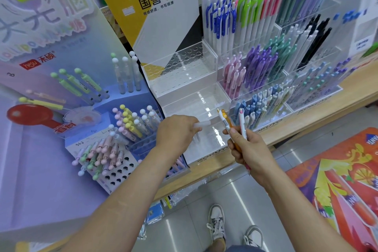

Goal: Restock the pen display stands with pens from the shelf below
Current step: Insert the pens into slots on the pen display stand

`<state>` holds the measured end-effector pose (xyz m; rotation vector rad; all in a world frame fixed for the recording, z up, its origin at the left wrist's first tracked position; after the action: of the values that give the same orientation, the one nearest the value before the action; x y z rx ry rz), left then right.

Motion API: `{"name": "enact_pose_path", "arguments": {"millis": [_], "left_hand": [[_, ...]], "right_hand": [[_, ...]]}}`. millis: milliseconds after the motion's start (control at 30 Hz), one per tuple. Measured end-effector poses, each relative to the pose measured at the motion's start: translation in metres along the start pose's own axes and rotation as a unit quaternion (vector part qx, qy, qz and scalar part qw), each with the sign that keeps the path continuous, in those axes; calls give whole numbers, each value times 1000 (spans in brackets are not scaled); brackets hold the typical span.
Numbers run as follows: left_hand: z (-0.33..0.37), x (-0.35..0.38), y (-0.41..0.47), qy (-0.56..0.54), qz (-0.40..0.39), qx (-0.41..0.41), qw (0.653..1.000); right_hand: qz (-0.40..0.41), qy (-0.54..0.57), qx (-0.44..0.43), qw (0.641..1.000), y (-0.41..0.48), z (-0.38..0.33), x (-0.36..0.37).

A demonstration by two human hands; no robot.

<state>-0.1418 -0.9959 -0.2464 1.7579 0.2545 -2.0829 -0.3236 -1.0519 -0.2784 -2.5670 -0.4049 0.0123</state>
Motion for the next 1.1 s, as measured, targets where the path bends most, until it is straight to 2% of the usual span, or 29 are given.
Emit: {"name": "enact_pose_path", "arguments": {"millis": [100, 233, 300, 400, 467, 533, 567, 600, 733, 833, 967, 1033, 1100], "left_hand": [[3, -2, 2, 31, -6, 15, 999], [4, 0, 2, 70, -5, 41, 997], [3, 1, 0, 47, 0, 19, 999], [6, -5, -10, -66, 67, -47, 995], [13, -14, -15, -230, 110, -134, 958], [22, -26, -16, -437, 69, -260, 858], [25, -31, -17, -501, 36, -305, 809], [27, -34, -17, -528, 11, -323, 785], [31, -40, -18, -532, 5, -300, 791], [30, -39, -17, -551, 18, -310, 775], [27, -38, -14, -576, -17, -319, 752], [28, -39, -14, -607, -48, -325, 724], [32, -42, -14, -668, -80, -327, 664]], "right_hand": [[-7, 14, 24, 1000, 1, 0, 1], [-49, 93, 93, 990, -3, -3, 3], [-75, 129, 122, 981, -7, -6, 4], [-109, 166, 145, 969, -11, -11, 6], [-129, 168, 141, 967, -13, -13, 7], [-143, 158, 128, 969, -14, -14, 8], [-146, 148, 120, 971, -14, -14, 8], [-146, 135, 110, 974, -15, -13, 8], [-153, 85, 71, 982, -19, -15, 10], [-161, 51, 49, 984, -23, -18, 10], [-188, 45, 62, 979, -30, -26, 7], [-223, 60, 80, 970, -33, -31, 4], [-256, 68, 72, 961, -36, -38, 2]]}}
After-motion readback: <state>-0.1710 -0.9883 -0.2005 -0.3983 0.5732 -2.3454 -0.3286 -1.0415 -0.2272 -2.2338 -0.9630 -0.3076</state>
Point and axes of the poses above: each hand's wrist, its own y-axis towards the middle knuckle, its own x-axis out of the palm, z = x × y, the point moved 1 cm from there along y, towards the middle knuckle, and after that the axes turned 14 degrees about z, right-handed, at the moved point
